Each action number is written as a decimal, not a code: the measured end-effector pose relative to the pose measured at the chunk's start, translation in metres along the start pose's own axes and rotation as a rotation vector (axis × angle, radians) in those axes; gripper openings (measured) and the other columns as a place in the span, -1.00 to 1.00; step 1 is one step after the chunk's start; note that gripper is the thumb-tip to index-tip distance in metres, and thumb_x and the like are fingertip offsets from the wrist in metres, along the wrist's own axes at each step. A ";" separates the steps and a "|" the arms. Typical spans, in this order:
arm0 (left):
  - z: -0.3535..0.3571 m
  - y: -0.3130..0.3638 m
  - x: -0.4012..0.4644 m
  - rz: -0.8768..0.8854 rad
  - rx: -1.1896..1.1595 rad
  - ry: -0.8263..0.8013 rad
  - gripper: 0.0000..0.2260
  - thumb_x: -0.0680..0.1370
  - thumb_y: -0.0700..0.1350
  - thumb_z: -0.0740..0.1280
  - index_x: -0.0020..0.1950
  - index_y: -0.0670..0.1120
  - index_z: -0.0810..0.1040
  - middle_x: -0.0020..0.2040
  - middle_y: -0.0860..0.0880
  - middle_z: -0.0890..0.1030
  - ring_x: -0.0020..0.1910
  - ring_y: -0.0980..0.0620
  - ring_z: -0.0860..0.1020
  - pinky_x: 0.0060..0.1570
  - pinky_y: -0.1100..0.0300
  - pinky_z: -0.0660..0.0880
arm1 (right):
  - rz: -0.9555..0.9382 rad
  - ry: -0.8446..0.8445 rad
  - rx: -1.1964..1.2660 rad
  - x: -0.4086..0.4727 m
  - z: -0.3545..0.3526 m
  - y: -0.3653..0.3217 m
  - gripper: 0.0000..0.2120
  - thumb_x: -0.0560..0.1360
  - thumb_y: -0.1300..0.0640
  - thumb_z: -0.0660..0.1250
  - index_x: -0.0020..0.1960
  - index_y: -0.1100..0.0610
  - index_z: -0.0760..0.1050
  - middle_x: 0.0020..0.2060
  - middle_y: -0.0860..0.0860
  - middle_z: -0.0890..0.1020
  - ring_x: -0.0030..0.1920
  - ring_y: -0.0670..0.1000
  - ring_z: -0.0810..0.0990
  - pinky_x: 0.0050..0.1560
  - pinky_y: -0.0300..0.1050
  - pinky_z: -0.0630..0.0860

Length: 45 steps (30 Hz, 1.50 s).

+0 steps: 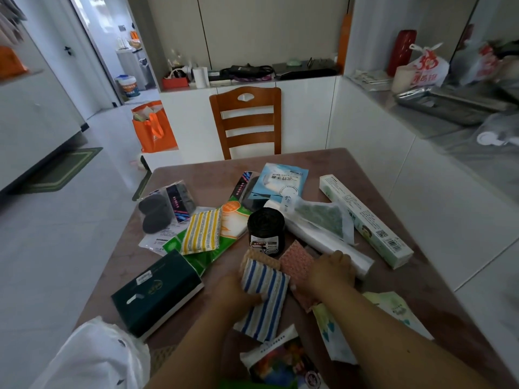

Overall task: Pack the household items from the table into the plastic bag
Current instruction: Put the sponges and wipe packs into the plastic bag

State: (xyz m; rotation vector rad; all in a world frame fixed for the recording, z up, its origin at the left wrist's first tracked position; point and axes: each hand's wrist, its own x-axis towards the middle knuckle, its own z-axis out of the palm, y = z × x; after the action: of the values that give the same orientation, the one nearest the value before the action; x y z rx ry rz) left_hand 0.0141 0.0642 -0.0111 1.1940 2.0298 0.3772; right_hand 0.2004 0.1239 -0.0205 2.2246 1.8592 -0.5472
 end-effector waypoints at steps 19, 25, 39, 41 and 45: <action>-0.041 0.013 -0.103 0.055 -0.924 -0.056 -0.61 0.64 0.09 0.10 0.04 -0.10 0.65 -0.18 -0.14 0.75 -0.23 -0.10 0.72 -0.38 0.10 0.63 | -0.222 -0.569 1.521 -0.119 -0.055 -0.002 -0.46 0.23 0.00 0.54 0.18 0.11 0.57 0.06 0.14 0.70 0.08 0.21 0.66 0.08 0.20 0.60; -0.075 -0.016 -0.155 0.068 -0.634 0.117 -0.47 0.63 0.14 0.10 -0.18 -0.24 0.63 -0.17 -0.29 0.69 -0.16 -0.25 0.66 -0.06 -0.03 0.60 | -0.337 -0.653 1.730 -0.157 -0.040 -0.018 -0.60 0.17 0.06 0.53 0.01 0.08 0.67 -0.05 0.13 0.74 -0.08 0.17 0.73 -0.22 0.02 0.65; -0.167 -0.215 -0.207 -0.278 0.449 0.178 -0.67 0.57 -0.02 0.17 0.29 0.06 0.56 0.53 -0.04 0.31 0.45 -0.13 0.31 0.46 -0.18 0.15 | -0.315 -1.098 1.625 -0.276 0.041 -0.137 -0.43 0.12 0.01 0.61 0.10 0.14 0.65 0.03 0.16 0.72 0.01 0.21 0.71 0.07 0.14 0.59; -0.167 -0.221 -0.207 -0.209 0.193 0.223 -0.73 0.59 -0.09 0.21 0.19 -0.08 0.61 0.34 -0.12 0.55 0.24 -0.10 0.53 0.30 0.00 0.40 | -0.247 -1.082 1.509 -0.283 0.058 -0.146 -0.55 0.29 0.03 0.54 0.14 0.14 0.61 -0.01 0.14 0.73 0.00 0.20 0.71 0.15 0.18 0.56; -0.178 -0.215 -0.207 -0.204 -0.429 0.212 -0.68 0.52 0.16 0.31 -0.11 -0.04 0.71 -0.09 -0.08 0.75 -0.16 -0.07 0.71 -0.12 0.05 0.59 | -0.207 -0.837 1.272 -0.279 0.071 -0.141 -0.58 0.37 -0.01 0.49 0.17 0.13 0.58 -0.04 0.08 0.71 -0.02 0.12 0.68 0.13 0.08 0.58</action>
State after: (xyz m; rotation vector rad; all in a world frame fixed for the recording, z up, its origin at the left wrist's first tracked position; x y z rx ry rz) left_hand -0.1888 -0.2037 0.0796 0.7021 2.0840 0.8174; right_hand 0.0111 -0.1283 0.0379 1.6146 1.3128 -2.7243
